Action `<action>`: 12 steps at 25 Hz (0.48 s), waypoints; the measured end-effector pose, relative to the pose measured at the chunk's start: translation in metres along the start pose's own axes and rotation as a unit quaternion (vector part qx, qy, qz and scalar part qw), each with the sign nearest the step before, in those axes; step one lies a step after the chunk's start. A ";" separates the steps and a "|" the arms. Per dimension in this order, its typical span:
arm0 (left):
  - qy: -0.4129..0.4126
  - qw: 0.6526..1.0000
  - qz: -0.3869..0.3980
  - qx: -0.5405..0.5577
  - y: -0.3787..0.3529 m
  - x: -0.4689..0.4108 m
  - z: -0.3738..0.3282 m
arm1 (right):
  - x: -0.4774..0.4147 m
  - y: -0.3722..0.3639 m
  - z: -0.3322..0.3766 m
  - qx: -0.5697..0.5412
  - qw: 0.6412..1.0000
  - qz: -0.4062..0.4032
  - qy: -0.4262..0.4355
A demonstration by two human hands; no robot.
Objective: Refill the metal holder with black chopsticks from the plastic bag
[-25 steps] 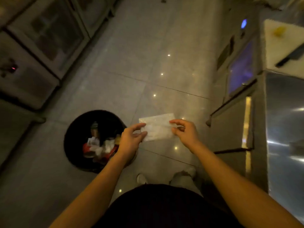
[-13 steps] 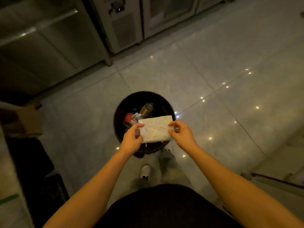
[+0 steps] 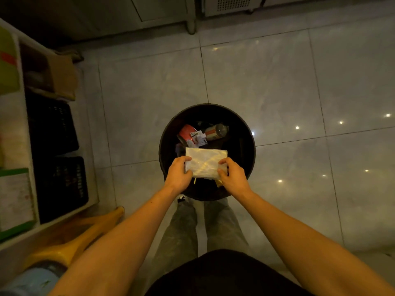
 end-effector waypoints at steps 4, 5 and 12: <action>-0.045 0.998 0.039 -0.022 -0.010 -0.002 -0.004 | -0.006 -0.001 0.001 0.003 1.000 0.011 -0.003; -0.042 0.998 0.047 -0.021 -0.010 -0.001 -0.003 | -0.006 0.003 0.002 0.006 1.000 0.008 -0.007; -0.058 0.998 0.000 -0.008 0.016 0.007 -0.009 | 0.002 0.022 0.016 0.013 0.999 -0.040 -0.009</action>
Point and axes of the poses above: each hand's wrist, its own x-axis away from the middle knuckle, its own y-axis out of the back of the hand, z = x × y, the point moved 10 cm from there along -x, towards the middle knuckle, and after that the axes turned 8 degrees about -z, right-handed, at the moved point
